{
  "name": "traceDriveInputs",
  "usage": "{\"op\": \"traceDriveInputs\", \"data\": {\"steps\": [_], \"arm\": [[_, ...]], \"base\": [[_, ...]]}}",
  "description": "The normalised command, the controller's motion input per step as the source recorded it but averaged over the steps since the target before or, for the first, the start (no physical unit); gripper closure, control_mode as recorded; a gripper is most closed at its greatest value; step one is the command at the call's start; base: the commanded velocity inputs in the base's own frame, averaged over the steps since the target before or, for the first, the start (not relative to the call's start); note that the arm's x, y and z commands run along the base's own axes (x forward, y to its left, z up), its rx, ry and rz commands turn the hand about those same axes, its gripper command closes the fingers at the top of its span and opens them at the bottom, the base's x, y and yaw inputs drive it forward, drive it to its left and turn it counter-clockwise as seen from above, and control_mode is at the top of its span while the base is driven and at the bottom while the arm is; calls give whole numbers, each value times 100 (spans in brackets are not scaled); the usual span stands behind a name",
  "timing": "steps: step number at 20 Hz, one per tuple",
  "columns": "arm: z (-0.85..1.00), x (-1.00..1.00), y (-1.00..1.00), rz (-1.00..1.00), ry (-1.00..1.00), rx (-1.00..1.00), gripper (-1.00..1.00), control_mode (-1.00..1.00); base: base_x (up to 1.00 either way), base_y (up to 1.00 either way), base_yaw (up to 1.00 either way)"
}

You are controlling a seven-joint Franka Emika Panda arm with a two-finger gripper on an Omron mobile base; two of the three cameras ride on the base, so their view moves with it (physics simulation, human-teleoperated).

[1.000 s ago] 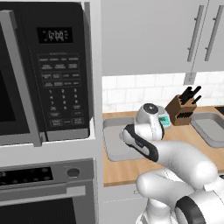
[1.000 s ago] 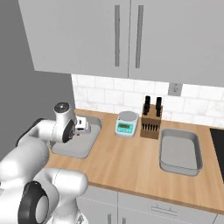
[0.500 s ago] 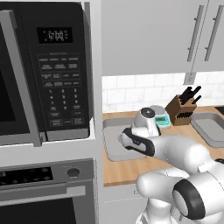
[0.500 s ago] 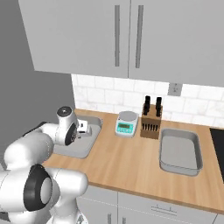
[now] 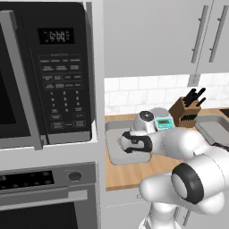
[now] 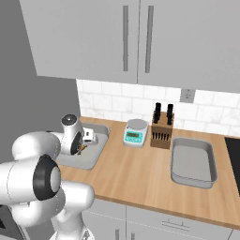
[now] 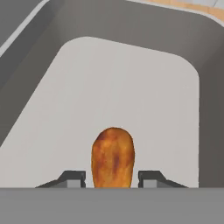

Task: Place one squash and one chicken drumstick in each tupperware on the nearby counter, to pack two identical lunches.

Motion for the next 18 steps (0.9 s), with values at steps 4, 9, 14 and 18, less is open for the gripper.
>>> {"op": "traceDriveInputs", "data": {"steps": [4,9,14,18], "arm": [[-23,36,6,0,0,0,-100,-100],[-2,-8,0,0,0,0,-100,-100],[16,-95,-17,-1,-1,0,-100,-100],[76,-86,-28,-1,-13,0,-100,-100]], "base": [[0,0,0],[0,0,0],[0,0,0],[0,0,0]]}}
